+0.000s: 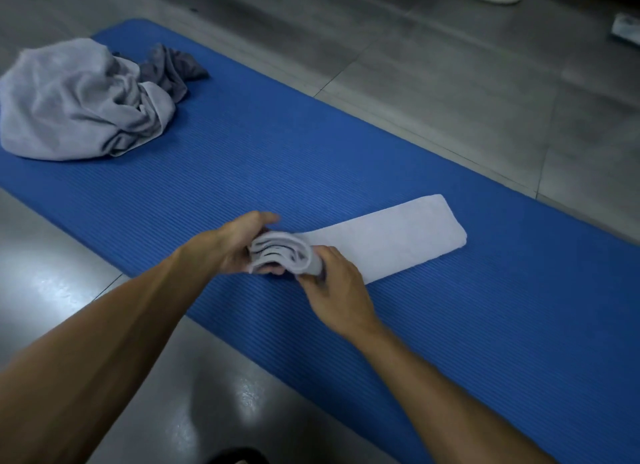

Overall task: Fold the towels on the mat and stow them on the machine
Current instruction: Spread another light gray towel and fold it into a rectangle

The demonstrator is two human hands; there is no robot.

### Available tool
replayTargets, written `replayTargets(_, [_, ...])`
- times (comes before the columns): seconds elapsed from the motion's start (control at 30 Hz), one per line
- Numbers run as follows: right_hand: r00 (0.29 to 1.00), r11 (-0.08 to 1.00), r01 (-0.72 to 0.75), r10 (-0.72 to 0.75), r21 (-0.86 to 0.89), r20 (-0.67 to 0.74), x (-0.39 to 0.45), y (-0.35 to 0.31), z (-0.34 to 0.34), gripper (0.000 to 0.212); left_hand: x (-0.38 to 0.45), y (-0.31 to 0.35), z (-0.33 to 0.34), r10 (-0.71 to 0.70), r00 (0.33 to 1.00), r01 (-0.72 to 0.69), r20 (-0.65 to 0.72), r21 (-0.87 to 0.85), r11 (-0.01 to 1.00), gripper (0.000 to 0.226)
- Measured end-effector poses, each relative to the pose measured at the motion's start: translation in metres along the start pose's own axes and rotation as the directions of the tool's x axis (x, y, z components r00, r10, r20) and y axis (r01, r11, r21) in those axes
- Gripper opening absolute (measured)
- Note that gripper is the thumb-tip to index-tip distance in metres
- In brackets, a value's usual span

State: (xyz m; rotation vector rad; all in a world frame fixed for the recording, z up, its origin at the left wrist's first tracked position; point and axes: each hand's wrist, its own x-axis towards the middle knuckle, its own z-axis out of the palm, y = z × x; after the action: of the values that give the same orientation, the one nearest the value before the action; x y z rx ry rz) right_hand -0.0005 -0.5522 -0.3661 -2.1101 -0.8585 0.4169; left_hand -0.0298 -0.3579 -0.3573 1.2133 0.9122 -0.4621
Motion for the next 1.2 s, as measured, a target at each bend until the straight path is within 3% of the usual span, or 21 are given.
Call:
replayTargets(0.1, [0.936,0.901,-0.342,0.351,0.267,0.014,0.005,0.009,-0.028,0.025,0.001,0.009,0.010,0.185,0.959,-0.145,-0.215,0.188,0.971,0.074])
replayTargets(0.17, [0.880,0.757,-0.439,0.471,0.483,0.063,0.000,0.019,-0.050,0.022,-0.003,0.010,0.031,0.357,0.925,-0.334,-0.128,0.174,0.927,0.079])
replayTargets(0.23, [0.860,0.588,-0.452,0.488,0.671,0.151,-0.010,0.027,-0.069,0.023,-0.005,0.003,0.063,0.432,0.894,-0.444,0.120,0.092,0.891,0.088])
replayTargets(0.33, [0.847,0.407,-0.397,0.507,0.823,0.158,-0.022,0.038,-0.095,0.028,-0.009,-0.010,0.105,0.460,0.834,-0.480,0.306,-0.012,0.877,0.064])
replayTargets(0.47, [0.804,0.432,-0.283,0.594,0.856,-0.034,-0.016,0.066,-0.125,0.030,0.008,-0.035,0.123,0.479,0.825,-0.544,0.301,0.187,0.818,0.065])
replayTargets(0.6, [0.767,0.543,-0.311,0.628,0.780,-0.132,0.012,0.087,-0.138,0.023,0.025,-0.045,0.135,0.539,0.826,-0.541,0.164,0.498,0.678,0.048])
replayTargets(0.73, [0.730,0.630,-0.400,0.658,0.666,-0.184,0.041,0.107,-0.139,0.013,0.030,-0.037,0.150,0.608,0.791,-0.533,0.064,0.559,0.635,0.068])
replayTargets(0.83, [0.655,0.665,-0.495,0.709,0.559,-0.263,0.053,0.125,-0.132,0.017,0.033,-0.034,0.163,0.609,0.791,-0.389,-0.066,0.713,0.583,0.081])
replayTargets(0.87, [0.627,0.668,-0.517,0.721,0.535,-0.294,0.055,0.129,-0.129,0.021,0.032,-0.035,0.166,0.691,0.720,-0.358,-0.067,0.817,0.452,0.074])
replayTargets(0.9, [0.604,0.673,-0.542,0.728,0.503,-0.323,0.057,0.132,-0.127,0.024,0.031,-0.037,0.167,0.811,0.585,-0.350,0.003,0.903,0.249,0.061])
replayTargets(0.97, [0.598,0.701,-0.573,0.712,0.425,-0.368,0.060,0.136,-0.123,0.032,0.034,-0.046,0.163,0.896,0.324,-0.399,0.303,0.903,-0.160,0.042])
replayTargets(1.0, [0.603,0.714,-0.583,0.700,0.389,-0.382,0.060,0.134,-0.123,0.038,0.038,-0.054,0.160,0.846,0.280,-0.431,0.453,0.847,-0.311,0.041])
replayTargets(1.03, [0.617,0.739,-0.599,0.672,0.309,-0.410,0.058,0.132,-0.125,0.046,0.040,-0.062,0.157,0.786,0.287,-0.460,0.547,0.798,-0.388,0.042])
replayTargets(1.1, [0.724,0.821,-0.566,0.452,-0.074,-0.522,0.050,0.123,-0.129,0.062,0.046,-0.073,0.150,0.716,0.367,-0.514,0.593,0.771,-0.376,0.047])
replayTargets(1.13, [0.813,0.850,-0.436,0.232,-0.295,-0.534,0.045,0.118,-0.131,0.060,0.049,-0.077,0.148,0.699,0.398,-0.529,0.594,0.771,-0.355,0.050])
replayTargets(1.17, [0.898,0.870,-0.217,0.001,-0.443,-0.439,0.040,0.111,-0.130,0.050,0.052,-0.079,0.146,0.685,0.417,-0.531,0.597,0.772,-0.349,0.052])
replayTargets(1.2, [0.955,0.872,0.031,-0.169,-0.488,-0.242,0.037,0.107,-0.127,0.042,0.054,-0.081,0.144,0.675,0.426,-0.528,0.603,0.771,-0.356,0.054])
